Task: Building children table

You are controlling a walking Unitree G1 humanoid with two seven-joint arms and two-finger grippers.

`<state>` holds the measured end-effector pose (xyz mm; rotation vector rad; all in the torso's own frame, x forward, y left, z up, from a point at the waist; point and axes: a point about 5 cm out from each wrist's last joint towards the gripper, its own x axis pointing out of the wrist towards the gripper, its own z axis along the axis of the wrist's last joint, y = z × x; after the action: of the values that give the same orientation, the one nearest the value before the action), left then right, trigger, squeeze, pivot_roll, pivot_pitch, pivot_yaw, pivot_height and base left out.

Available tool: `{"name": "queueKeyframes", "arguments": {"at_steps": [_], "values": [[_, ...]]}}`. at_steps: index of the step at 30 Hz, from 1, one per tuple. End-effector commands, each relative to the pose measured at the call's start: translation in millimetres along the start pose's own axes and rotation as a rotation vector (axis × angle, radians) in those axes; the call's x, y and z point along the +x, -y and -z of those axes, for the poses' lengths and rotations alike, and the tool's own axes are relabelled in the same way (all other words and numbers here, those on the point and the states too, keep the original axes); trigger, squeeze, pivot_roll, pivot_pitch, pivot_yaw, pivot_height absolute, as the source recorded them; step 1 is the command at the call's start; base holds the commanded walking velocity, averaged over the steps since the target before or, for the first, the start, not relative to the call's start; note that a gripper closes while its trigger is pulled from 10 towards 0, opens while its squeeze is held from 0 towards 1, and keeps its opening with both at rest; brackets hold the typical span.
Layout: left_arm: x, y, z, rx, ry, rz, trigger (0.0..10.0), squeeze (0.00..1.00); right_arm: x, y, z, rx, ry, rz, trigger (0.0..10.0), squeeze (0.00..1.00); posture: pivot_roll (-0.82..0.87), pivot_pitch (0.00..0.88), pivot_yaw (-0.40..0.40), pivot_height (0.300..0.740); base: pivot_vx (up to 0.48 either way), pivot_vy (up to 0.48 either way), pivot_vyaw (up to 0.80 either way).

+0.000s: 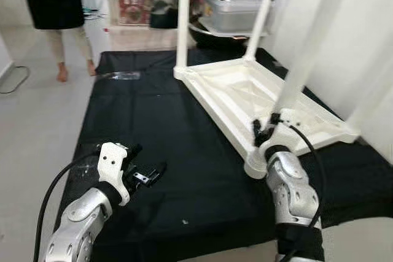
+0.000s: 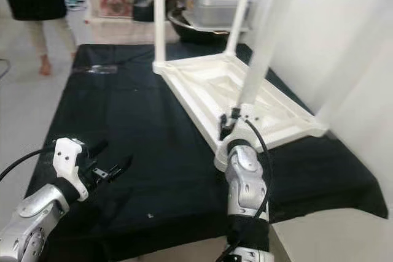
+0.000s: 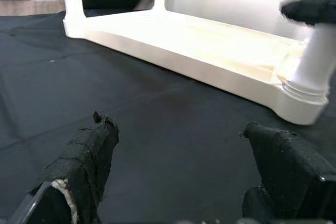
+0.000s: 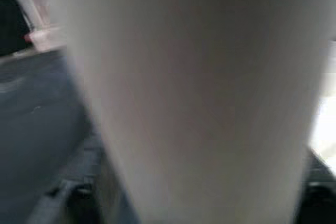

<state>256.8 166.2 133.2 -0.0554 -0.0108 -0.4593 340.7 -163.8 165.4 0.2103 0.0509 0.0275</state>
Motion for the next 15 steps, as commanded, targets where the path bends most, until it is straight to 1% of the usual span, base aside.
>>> {"name": "queueKeyframes", "arguments": {"at_steps": [1,2,4,5,6,7,8,9,10,12,13,14,15], "values": [[-1.0,-1.0,3.4,-0.008,-0.019,0.003,10.0,0.00,6.7,-15.8,-9.3,0.014,0.031,-0.101,10.0,1.00,0.05,0.000,-0.084,0.740,0.000,0.000,0.00],[-1.2,-1.7,3.2,-0.009,-0.014,-0.004,10.0,0.00,17.5,-32.6,-42.2,-0.023,0.115,-0.438,10.0,0.00,0.05,0.000,-0.087,0.740,0.000,0.000,0.00],[-1.2,-1.7,3.2,-0.009,-0.014,-0.004,10.0,0.00,17.5,-32.6,-42.2,-0.023,0.115,-0.438,10.0,0.00,0.05,0.000,-0.087,0.740,0.000,0.000,0.00],[-0.7,-1.7,3.0,-0.010,-0.011,-0.007,10.0,0.00,6.5,-45.8,-46.0,-0.091,0.107,-0.742,10.0,0.00,0.05,0.000,-0.087,0.740,0.000,0.000,0.00],[-0.7,-1.7,3.0,-0.010,-0.011,-0.007,10.0,0.00,6.5,-45.8,-46.0,-0.091,0.107,-0.742,10.0,0.00,0.05,0.000,-0.087,0.740,0.000,0.000,0.00],[-0.4,-1.5,3.1,-0.010,-0.011,-0.006,10.0,0.00,0.9,-49.8,-37.3,-0.119,0.060,-0.849,10.0,0.00,0.05,0.000,-0.088,0.740,0.000,0.000,0.00],[-0.4,-1.5,3.1,-0.010,-0.011,-0.006,10.0,0.00,0.9,-49.8,-37.3,-0.119,0.060,-0.849,10.0,0.00,0.05,0.000,-0.088,0.740,0.000,0.000,0.00],[0.0,-1.0,3.2,-0.011,-0.011,-0.005,10.0,0.00,-3.6,-52.9,-26.8,-0.146,0.016,-0.928,4.9,0.00,0.06,0.000,-0.088,0.740,0.000,0.000,0.00],[0.1,-0.4,3.3,-0.011,-0.012,-0.003,10.0,0.00,-6.3,-56.2,-9.7,-0.179,-0.047,-0.969,0.0,0.00,0.07,0.000,-0.092,0.740,0.000,0.000,0.00],[0.1,-0.4,3.3,-0.011,-0.012,-0.003,10.0,0.00,-6.3,-56.2,-9.7,-0.179,-0.047,-0.969,0.0,0.00,0.07,0.000,-0.092,0.740,0.000,0.000,0.00],[0.1,0.0,3.4,-0.011,-0.013,-0.001,10.0,0.00,-7.9,-58.0,1.6,-0.200,-0.087,-0.993,0.0,0.00,0.07,0.000,-0.092,0.740,0.000,0.000,0.00],[0.1,0.0,3.4,-0.011,-0.013,-0.001,10.0,0.00,-7.9,-58.0,1.6,-0.200,-0.087,-0.993,0.0,0.00,0.07,0.000,-0.092,0.740,0.000,0.000,0.00],[-0.8,0.2,3.3,-0.011,-0.013,-0.002,10.0,0.00,4.0,-54.3,13.6,-0.211,-0.128,-0.797,0.0,0.00,0.07,0.000,-0.093,0.740,0.000,0.000,0.00]]}}
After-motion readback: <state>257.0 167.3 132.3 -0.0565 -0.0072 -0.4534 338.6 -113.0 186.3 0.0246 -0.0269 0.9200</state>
